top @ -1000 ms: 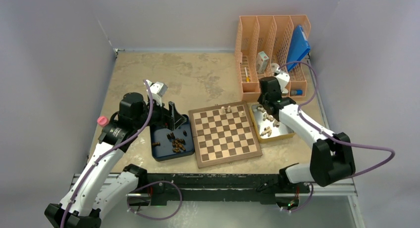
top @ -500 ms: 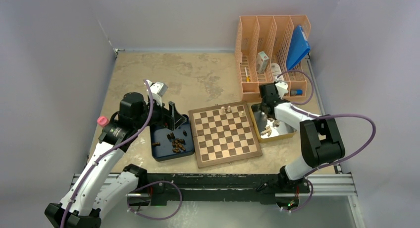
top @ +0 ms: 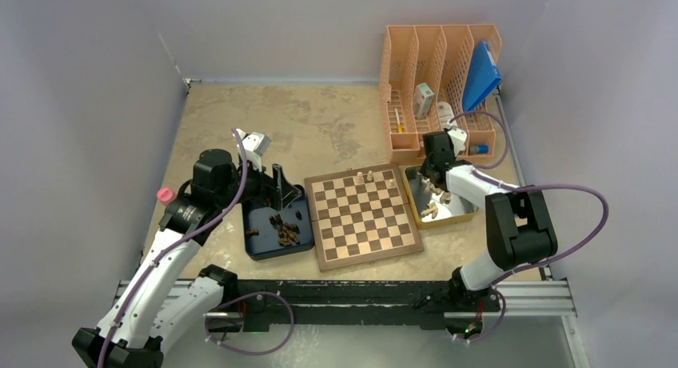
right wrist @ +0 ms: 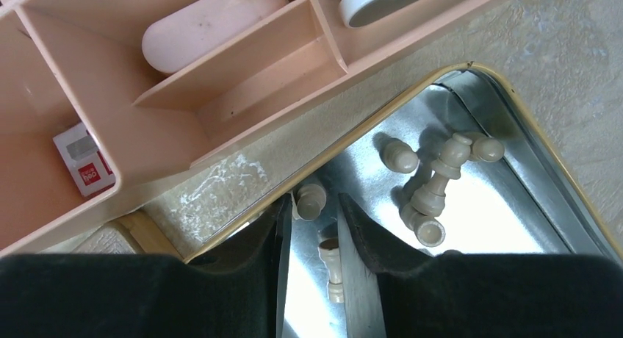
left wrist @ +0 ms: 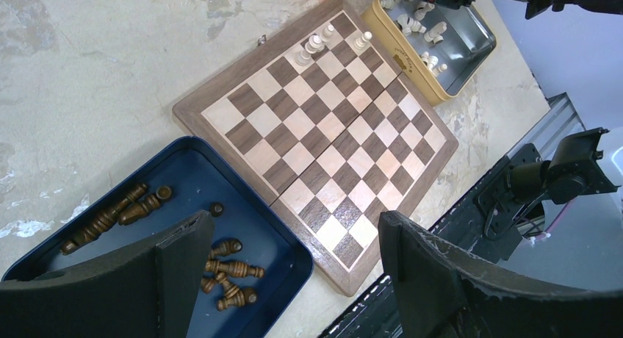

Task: Set up the chess pieces on the board
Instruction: Pick up the chess piece from the storage box, then place the chess piece on the chessboard.

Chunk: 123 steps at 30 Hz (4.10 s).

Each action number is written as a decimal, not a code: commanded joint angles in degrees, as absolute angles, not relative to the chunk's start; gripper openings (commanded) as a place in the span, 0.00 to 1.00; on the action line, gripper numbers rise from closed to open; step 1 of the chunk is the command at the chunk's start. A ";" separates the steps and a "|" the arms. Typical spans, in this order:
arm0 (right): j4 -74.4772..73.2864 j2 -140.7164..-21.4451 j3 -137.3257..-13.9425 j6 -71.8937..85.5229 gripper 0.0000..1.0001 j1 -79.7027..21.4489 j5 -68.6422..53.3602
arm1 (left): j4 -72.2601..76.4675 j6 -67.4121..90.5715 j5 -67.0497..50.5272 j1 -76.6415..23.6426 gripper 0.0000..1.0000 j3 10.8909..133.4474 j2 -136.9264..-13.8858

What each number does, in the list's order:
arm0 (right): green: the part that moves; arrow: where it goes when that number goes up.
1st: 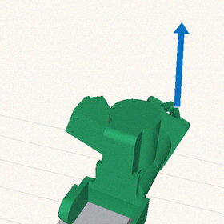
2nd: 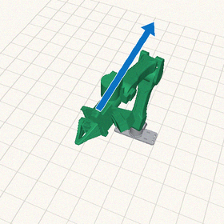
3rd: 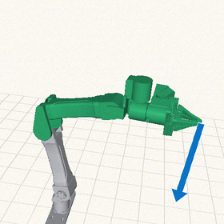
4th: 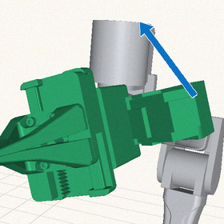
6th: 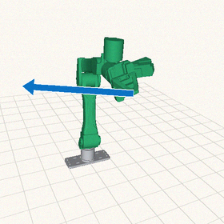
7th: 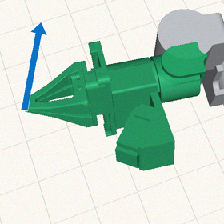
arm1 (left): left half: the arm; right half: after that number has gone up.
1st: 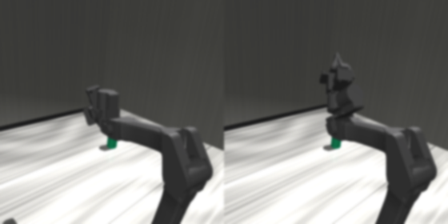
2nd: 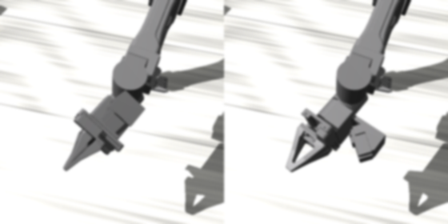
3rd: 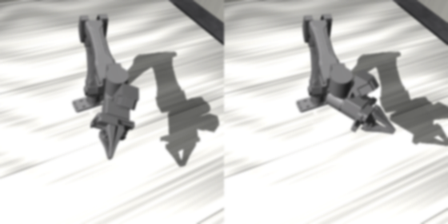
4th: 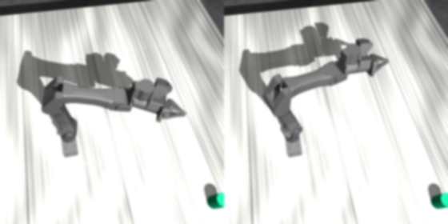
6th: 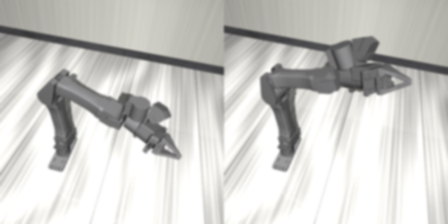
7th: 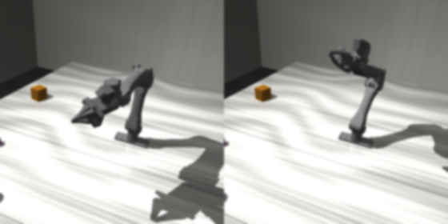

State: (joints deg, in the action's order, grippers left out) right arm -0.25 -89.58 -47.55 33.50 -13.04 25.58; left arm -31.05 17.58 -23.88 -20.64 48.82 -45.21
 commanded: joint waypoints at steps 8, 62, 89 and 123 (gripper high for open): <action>1.77 -88.51 -47.20 31.96 0.28 -12.23 24.18 | -29.31 18.19 -25.36 -20.78 0.83 48.25 -45.15; 1.36 -90.44 -47.82 31.76 0.21 -12.02 22.22 | -29.50 18.28 -24.50 -21.27 0.83 48.36 -44.48; -7.02 -79.33 -49.86 33.27 0.12 -12.44 25.74 | -29.36 18.19 -24.79 -21.36 0.83 48.30 -45.50; -13.43 -82.72 -57.65 41.28 0.15 -38.42 20.95 | -29.71 18.37 -23.56 -21.35 0.83 48.43 -44.82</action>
